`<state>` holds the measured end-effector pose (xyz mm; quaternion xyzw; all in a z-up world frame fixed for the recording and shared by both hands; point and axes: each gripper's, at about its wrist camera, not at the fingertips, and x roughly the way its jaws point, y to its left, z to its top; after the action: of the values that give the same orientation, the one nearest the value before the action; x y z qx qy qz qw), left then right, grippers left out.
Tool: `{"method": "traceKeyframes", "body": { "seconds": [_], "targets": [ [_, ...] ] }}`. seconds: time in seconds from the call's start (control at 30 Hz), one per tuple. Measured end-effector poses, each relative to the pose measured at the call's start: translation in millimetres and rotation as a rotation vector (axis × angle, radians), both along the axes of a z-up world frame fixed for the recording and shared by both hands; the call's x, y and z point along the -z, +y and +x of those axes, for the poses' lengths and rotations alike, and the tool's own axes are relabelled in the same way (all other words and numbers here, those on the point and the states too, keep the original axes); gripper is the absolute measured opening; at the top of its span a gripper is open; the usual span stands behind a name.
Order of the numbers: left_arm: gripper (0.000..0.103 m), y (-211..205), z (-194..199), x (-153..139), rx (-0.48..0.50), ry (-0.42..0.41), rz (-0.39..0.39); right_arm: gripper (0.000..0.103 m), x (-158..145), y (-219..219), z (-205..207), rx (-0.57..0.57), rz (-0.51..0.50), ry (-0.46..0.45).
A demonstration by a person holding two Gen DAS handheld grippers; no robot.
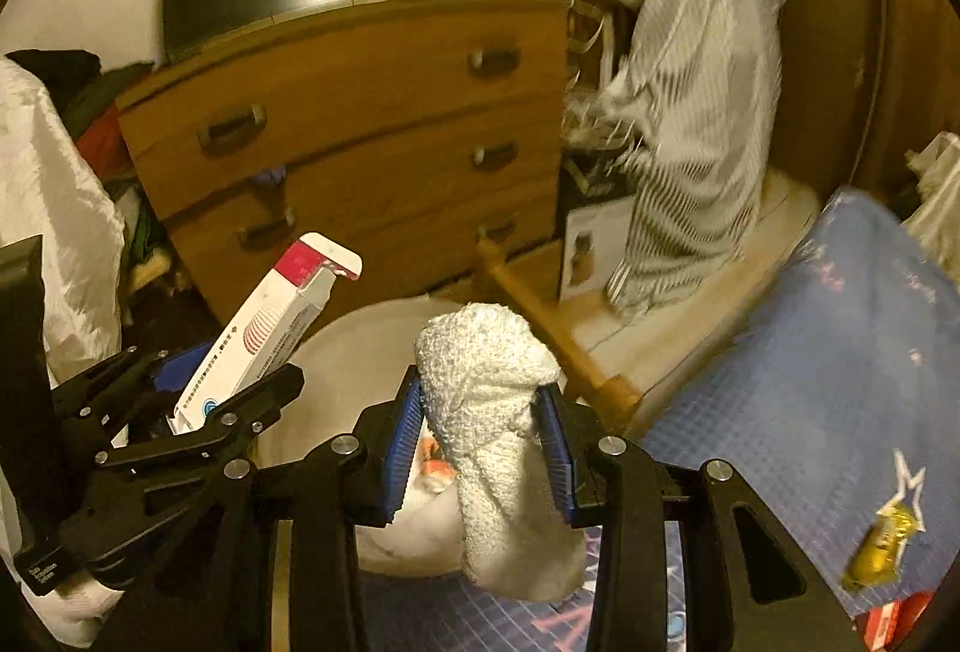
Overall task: Collect trash
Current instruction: 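Lift and carry the medicine box and towel to the white bucket, then open both tools to drop the box and towel into the bucket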
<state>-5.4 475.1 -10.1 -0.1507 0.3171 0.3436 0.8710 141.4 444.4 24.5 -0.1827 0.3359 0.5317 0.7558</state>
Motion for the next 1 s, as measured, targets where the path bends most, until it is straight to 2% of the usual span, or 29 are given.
{"method": "traceKeyframes", "body": {
  "seconds": [0.23,0.33,0.47,0.63,0.8,0.83,0.9,1.0],
  "targets": [
    [0.054,32,15,38,0.014,0.088,-0.093,0.038,64,39,19,-0.026,-0.127,0.116],
    [0.054,46,20,60,0.013,0.119,-0.146,0.038,85,49,19,-0.034,-0.164,0.129],
    [0.054,56,24,74,0.011,0.141,-0.174,0.038,106,46,27,-0.036,-0.199,0.143],
    [0.054,58,24,77,0.013,0.141,-0.173,0.038,115,51,26,-0.04,-0.205,0.142],
    [0.056,59,25,76,0.006,0.143,-0.167,0.038,111,47,28,-0.041,-0.2,0.136],
    [0.057,60,25,76,-0.001,0.148,-0.164,0.04,110,46,28,-0.041,-0.197,0.138],
    [0.057,62,23,76,-0.013,0.157,-0.159,0.051,107,44,30,-0.038,-0.184,0.143],
    [0.06,64,18,73,-0.03,0.157,-0.145,0.054,99,38,33,-0.031,-0.152,0.149]
  ]
}}
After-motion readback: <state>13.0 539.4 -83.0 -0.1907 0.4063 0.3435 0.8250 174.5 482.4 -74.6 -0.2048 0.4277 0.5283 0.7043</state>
